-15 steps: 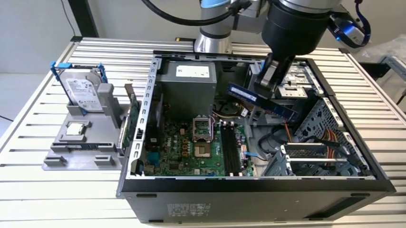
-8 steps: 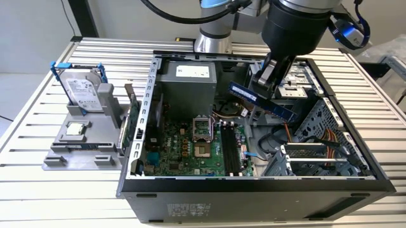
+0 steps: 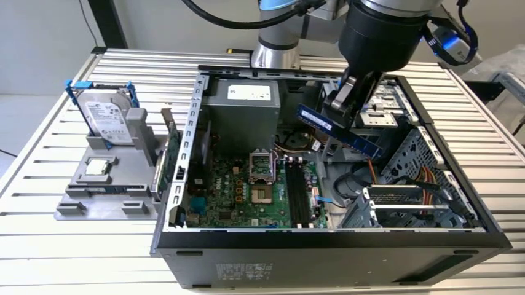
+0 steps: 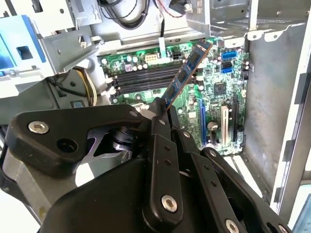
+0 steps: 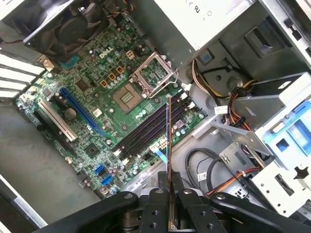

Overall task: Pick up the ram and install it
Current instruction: 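Insert the ram into the slot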

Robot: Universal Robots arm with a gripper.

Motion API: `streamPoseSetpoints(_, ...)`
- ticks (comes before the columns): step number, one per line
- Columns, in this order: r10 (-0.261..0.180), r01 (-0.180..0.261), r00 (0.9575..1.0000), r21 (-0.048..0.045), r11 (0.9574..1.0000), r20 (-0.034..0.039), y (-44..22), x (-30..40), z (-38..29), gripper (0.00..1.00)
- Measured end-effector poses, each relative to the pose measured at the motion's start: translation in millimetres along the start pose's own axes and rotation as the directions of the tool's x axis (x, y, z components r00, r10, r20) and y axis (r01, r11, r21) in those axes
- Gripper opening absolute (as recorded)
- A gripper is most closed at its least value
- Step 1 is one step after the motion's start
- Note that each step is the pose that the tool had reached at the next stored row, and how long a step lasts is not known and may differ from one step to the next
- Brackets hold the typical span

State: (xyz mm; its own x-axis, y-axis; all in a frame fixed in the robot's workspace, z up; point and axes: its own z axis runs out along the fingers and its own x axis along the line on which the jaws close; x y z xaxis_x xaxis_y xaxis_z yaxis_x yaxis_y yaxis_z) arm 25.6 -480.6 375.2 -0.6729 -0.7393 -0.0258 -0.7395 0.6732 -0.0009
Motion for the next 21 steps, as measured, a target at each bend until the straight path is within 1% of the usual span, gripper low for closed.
streamPoseSetpoints(6,0.031,-0.031,0.9995,0.0008,0.9995,0.0,0.0,0.0,0.0,0.0)
streamPoseSetpoints(11,0.062,-0.062,0.9981,0.0016,0.9981,0.0,0.0,0.0,0.0,0.0)
streamPoseSetpoints(15,0.09,-0.09,0.996,0.0023,0.996,0.0001,0.0,0.0,0.0,0.0)
streamPoseSetpoints(21,0.131,-0.131,0.9914,0.0034,0.9914,0.0001,0.0,0.0,0.0,0.0)
